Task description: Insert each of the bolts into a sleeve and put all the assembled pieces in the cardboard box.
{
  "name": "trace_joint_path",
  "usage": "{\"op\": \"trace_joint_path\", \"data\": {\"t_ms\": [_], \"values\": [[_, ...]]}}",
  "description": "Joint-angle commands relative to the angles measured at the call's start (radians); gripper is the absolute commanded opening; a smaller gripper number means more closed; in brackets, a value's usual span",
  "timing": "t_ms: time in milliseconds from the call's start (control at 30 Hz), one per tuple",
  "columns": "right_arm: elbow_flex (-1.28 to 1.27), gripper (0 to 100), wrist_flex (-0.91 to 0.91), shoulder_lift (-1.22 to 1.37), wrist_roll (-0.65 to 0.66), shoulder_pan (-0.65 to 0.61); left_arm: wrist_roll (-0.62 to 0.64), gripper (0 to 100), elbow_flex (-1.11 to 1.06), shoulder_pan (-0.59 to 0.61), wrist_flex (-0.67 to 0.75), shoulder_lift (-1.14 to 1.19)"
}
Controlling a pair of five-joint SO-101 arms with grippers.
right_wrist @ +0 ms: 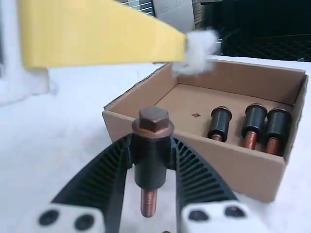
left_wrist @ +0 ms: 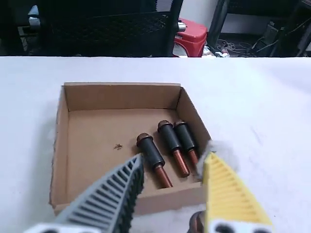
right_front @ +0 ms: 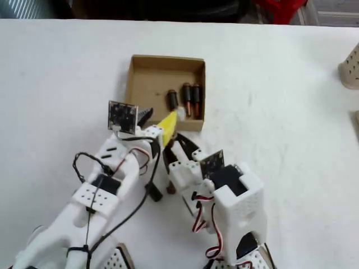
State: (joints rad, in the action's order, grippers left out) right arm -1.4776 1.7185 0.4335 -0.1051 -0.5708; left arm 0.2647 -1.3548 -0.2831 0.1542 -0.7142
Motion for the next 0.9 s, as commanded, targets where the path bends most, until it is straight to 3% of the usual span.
{"op": "trace_joint_path", "data": {"t_ms": [0, 67, 333, 633, 867], "values": [[0.002, 1.6, 0.027, -0.008, 0.011, -0.007, 0.006, 1, 0.081, 0.038, 0.006, -0.013], [0.002, 1.6, 0.027, -0.008, 0.012, -0.007, 0.005, 5, 0.078, 0.051, 0.005, -0.013], [0.002, 1.6, 0.027, -0.008, 0.011, -0.007, 0.005, 2, 0.072, 0.154, -0.127, -0.070], [0.002, 1.6, 0.027, -0.008, 0.011, -0.004, 0.003, 2, -0.043, 0.166, -0.631, -0.515], [0.000, 1.6, 0.027, -0.008, 0.011, 0.001, 0.002, 2, -0.224, 0.263, -0.787, -0.819]]}}
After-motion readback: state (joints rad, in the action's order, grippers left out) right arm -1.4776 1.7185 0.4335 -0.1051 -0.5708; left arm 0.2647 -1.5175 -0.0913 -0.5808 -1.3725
